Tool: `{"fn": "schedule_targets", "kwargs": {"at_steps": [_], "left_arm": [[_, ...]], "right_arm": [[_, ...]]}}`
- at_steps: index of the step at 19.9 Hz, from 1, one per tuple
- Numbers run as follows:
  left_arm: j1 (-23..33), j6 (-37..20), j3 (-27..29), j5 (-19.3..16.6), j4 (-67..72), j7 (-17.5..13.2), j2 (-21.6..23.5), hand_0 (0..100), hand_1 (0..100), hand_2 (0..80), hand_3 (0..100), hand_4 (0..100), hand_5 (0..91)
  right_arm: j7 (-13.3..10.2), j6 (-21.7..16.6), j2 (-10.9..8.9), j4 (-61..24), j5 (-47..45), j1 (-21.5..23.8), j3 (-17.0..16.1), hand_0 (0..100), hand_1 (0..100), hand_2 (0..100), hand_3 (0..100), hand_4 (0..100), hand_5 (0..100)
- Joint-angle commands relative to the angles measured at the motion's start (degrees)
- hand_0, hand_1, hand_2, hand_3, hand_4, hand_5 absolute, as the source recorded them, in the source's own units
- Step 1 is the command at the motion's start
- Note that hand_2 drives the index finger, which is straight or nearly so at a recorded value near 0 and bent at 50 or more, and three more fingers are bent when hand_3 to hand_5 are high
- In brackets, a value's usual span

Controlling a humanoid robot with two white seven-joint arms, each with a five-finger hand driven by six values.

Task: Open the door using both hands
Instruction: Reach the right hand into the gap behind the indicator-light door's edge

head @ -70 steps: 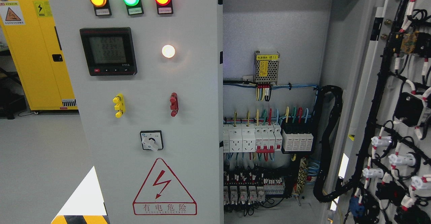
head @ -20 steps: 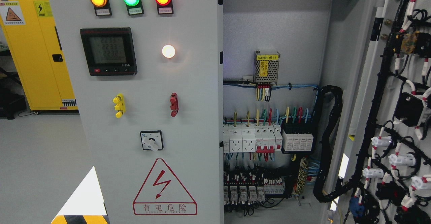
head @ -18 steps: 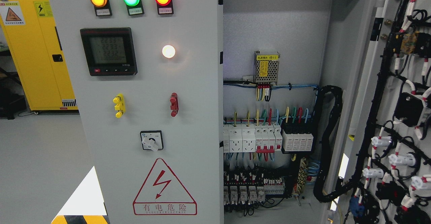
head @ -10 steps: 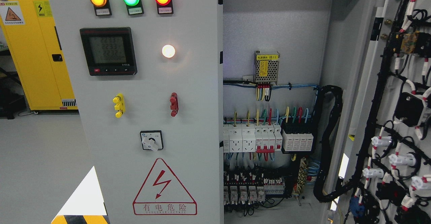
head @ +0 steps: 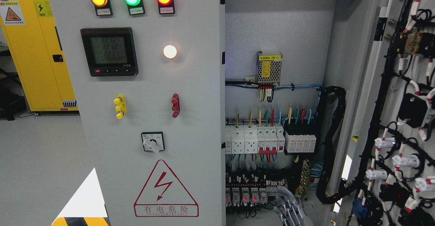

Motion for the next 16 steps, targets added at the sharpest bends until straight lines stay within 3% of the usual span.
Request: {"fn": "schedule_targets", "kwargs": {"at_steps": [1, 3, 6, 16], "left_arm": [[-0.01, -0.02, 0.16, 0.00, 0.00, -0.26, -0.02, 0, 0, 0.0, 0, 0, 0.0], [-0.01, -0.02, 0.16, 0.00, 0.00, -0.26, -0.02, 0, 0, 0.0, 0, 0, 0.0], [-0.01, -0.02, 0.16, 0.00, 0.00, -0.26, -0.02, 0, 0, 0.0, 0, 0, 0.0], [-0.01, -0.02, 0.24, 0.00, 0.00, -0.26, -0.11, 0, 0, 0.0, 0, 0, 0.0]], "right_arm": [[-0.63, 3.86, 2.15, -0.06, 0.78, -9.58, 1.49, 22, 1, 0, 0, 0, 0], [-0.63, 6.14, 3.38, 2.49, 0.78, -12.74, 1.48, 22, 1, 0, 0, 0, 0], [-0.37, 8.52, 3.65, 5.66, 0.78, -16.61, 1.40, 22, 1, 0, 0, 0, 0], [-0.46, 10.55, 3.74, 17.79, 0.78, -27.34, 0.34, 22, 1, 0, 0, 0, 0]]}}
